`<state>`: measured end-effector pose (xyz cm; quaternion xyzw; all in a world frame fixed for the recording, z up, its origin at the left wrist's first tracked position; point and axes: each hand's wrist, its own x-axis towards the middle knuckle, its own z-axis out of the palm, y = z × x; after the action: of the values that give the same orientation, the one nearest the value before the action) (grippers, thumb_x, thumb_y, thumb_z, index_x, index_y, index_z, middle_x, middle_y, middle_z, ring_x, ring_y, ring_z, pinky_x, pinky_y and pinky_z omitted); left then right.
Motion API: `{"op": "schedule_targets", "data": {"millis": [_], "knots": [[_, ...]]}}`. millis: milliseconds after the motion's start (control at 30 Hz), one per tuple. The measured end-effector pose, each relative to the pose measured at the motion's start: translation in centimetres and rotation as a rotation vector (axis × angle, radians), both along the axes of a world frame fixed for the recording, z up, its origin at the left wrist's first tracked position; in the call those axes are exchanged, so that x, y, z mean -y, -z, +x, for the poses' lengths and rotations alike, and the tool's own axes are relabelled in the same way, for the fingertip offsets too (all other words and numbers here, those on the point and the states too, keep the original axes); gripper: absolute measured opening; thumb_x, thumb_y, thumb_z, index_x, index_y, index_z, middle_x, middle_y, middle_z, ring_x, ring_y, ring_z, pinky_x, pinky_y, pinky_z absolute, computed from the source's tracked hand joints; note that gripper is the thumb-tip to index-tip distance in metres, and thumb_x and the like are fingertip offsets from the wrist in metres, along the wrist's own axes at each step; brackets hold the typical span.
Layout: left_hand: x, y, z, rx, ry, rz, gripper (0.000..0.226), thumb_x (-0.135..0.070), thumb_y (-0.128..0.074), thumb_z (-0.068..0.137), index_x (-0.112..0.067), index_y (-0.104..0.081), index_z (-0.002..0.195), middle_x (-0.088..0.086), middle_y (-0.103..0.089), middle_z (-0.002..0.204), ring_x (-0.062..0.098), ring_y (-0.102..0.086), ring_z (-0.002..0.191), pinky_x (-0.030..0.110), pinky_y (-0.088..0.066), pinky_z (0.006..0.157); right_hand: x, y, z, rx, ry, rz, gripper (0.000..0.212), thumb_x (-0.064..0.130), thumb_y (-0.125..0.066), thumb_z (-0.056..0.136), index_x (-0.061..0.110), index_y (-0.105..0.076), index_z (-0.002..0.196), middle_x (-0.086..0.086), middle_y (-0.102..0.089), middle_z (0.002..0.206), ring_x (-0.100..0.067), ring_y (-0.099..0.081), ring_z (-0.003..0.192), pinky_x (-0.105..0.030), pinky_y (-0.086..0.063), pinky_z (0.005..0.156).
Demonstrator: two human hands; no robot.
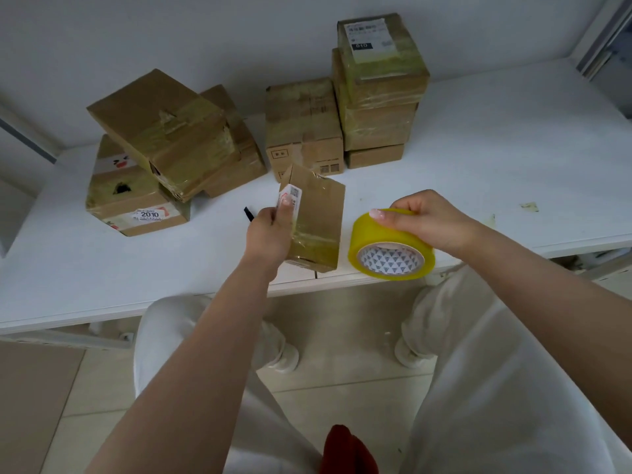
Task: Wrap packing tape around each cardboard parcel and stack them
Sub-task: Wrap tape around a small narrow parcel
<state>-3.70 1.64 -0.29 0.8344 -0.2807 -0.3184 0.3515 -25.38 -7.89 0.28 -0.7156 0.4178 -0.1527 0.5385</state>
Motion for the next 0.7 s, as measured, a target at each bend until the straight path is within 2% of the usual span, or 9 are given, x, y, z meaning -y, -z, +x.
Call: {"op": "schedule_targets", "data": {"millis": [100, 200, 267, 400, 467, 533, 600, 700], "knots": [[0.0, -1.1, 0.5, -0.053, -0.048, -0.041, 0.046, -0.059, -0.028, 0.099, -0.019, -0.050, 0.108, 0.001, -0.056, 0.092, 0.017, -0.053, 0.077, 0.032, -0.050, 0.072, 0.4, 0.8, 0.0, -0.236, -0.011, -0.249, 0.066, 0.069, -0.062, 0.074, 0.004, -0.059, 0.061, -0.002, -0.049, 0.055, -0.018, -0.051, 0.056, -0.031, -0.038, 0.061], [0.0, -1.8, 0.8, -0.088, -0.034, -0.085, 0.040, -0.056, -0.031, 0.100, -0.022, -0.050, 0.105, -0.006, -0.054, 0.083, 0.014, -0.054, 0.072, 0.027, -0.047, 0.061, 0.3, 1.2, -0.4, -0.276, 0.015, -0.275, 0.060, 0.065, -0.060, 0.081, 0.014, -0.051, 0.051, 0.004, -0.041, 0.048, -0.016, -0.046, 0.053, -0.033, -0.036, 0.061], [0.0, -1.9, 0.8, -0.124, -0.038, -0.100, 0.042, -0.057, -0.032, 0.099, -0.021, -0.052, 0.106, -0.006, -0.057, 0.085, 0.014, -0.058, 0.075, 0.029, -0.051, 0.065, 0.3, 1.2, -0.4, -0.264, 0.019, -0.272, 0.058, 0.064, -0.060, 0.081, 0.018, -0.051, 0.048, 0.006, -0.043, 0.046, -0.015, -0.048, 0.054, -0.033, -0.038, 0.062], [0.0, -2.2, 0.8, -0.221, -0.070, -0.120, 0.046, -0.060, -0.036, 0.097, -0.020, -0.057, 0.104, -0.003, -0.062, 0.089, 0.018, -0.064, 0.081, 0.042, -0.055, 0.085, 0.5, 1.4, -0.3, -0.250, 0.013, -0.254, 0.054, 0.065, -0.060, 0.080, 0.020, -0.056, 0.050, 0.010, -0.050, 0.045, -0.015, -0.054, 0.057, -0.034, -0.042, 0.063], [0.0, -2.5, 0.7, -0.259, -0.088, -0.138, 0.042, -0.060, -0.037, 0.097, -0.024, -0.056, 0.091, -0.002, -0.062, 0.086, 0.018, -0.064, 0.078, 0.045, -0.054, 0.088, 0.5, 1.5, -0.3, -0.241, 0.015, -0.235, 0.053, 0.066, -0.060, 0.079, 0.021, -0.057, 0.051, 0.014, -0.053, 0.045, -0.016, -0.056, 0.058, -0.035, -0.044, 0.065], [-0.1, -2.8, 0.4, -0.288, -0.101, -0.157, 0.041, -0.060, -0.037, 0.097, -0.026, -0.055, 0.083, -0.002, -0.062, 0.083, 0.019, -0.064, 0.075, 0.049, -0.053, 0.090, 0.6, 1.6, -0.2, -0.228, 0.020, -0.226, 0.053, 0.067, -0.060, 0.078, 0.020, -0.060, 0.053, 0.010, -0.055, 0.048, -0.018, -0.060, 0.061, -0.037, -0.047, 0.066], [-0.2, -3.1, 0.3, -0.302, -0.105, -0.166, 0.041, -0.060, -0.038, 0.096, -0.025, -0.055, 0.082, -0.001, -0.063, 0.080, 0.021, -0.065, 0.074, 0.052, -0.052, 0.090, 0.6, 1.6, -0.2, -0.223, 0.018, -0.223, 0.054, 0.069, -0.059, 0.075, 0.019, -0.063, 0.056, 0.004, -0.058, 0.053, -0.021, -0.063, 0.065, -0.041, -0.051, 0.069], [-0.2, -3.1, 0.5, -0.353, -0.113, -0.159, 0.043, -0.063, -0.040, 0.094, -0.025, -0.059, 0.088, 0.002, -0.067, 0.087, 0.030, -0.069, 0.091, 0.056, -0.051, 0.094, 0.5, 1.5, -0.2, -0.207, 0.015, -0.203, 0.056, 0.074, -0.056, 0.069, 0.019, -0.068, 0.062, 0.002, -0.063, 0.061, -0.021, -0.066, 0.069, -0.043, -0.054, 0.073]]}}
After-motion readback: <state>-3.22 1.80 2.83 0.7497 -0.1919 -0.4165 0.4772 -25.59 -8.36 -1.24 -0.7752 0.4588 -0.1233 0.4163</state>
